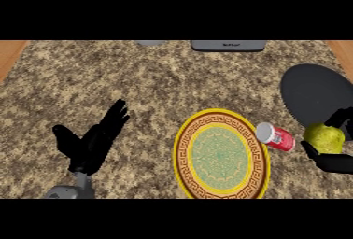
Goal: Pick the pear from the plate and place it in the pan
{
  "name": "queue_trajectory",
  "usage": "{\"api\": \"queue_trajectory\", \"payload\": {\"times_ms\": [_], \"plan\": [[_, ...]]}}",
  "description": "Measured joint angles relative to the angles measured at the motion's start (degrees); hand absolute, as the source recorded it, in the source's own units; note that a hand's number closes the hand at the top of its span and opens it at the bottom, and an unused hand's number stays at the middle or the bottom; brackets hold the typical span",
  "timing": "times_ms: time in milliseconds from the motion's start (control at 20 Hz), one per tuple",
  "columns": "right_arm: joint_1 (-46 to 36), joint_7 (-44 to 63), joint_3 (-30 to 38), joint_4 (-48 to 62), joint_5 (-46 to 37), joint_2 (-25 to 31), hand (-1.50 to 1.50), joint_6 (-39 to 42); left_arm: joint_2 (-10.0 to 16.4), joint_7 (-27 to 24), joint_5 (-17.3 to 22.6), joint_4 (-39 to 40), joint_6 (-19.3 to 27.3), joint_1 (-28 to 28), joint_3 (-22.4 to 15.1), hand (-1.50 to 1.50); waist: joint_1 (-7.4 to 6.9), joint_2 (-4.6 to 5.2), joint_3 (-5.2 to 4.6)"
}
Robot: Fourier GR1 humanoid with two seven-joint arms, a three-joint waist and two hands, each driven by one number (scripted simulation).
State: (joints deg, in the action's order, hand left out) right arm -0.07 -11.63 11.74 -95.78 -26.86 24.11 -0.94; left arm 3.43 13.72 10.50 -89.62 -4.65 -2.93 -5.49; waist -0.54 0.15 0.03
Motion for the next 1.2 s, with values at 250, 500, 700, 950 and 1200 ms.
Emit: {"api": "queue_trajectory", "payload": {"times_ms": [250,500,700,950,1200], "plan": [[-10.2,-5.8,3.8,16.8,-2.4,0.3,1.50,-7.0,-0.3,0.4,-0.6,-0.6,0.4,0.0,-0.4,0.00,-0.47,0.10,0.04],[-20.6,-12.7,8.7,35.2,-1.7,1.3,1.50,-13.4,-0.4,-0.2,-0.8,0.5,-0.1,-0.8,-0.3,0.00,-0.90,0.30,0.08],[-29.0,-18.6,11.8,50.0,-1.0,3.6,1.50,-16.5,-0.8,-0.6,-0.9,0.5,-0.3,-0.9,-0.6,0.00,-1.34,0.44,0.11],[-36.5,-25.9,14.6,65.0,-0.8,6.5,1.50,-19.6,-0.6,-0.4,-0.7,1.3,-0.9,-1.9,-0.3,0.00,-2.15,0.86,0.19],[-39.7,-21.1,11.8,74.7,-6.2,9.8,-1.50,-20.6,-0.8,0.3,-0.7,1.6,-1.0,-4.1,-0.3,0.00,-3.40,1.46,0.19]]}}
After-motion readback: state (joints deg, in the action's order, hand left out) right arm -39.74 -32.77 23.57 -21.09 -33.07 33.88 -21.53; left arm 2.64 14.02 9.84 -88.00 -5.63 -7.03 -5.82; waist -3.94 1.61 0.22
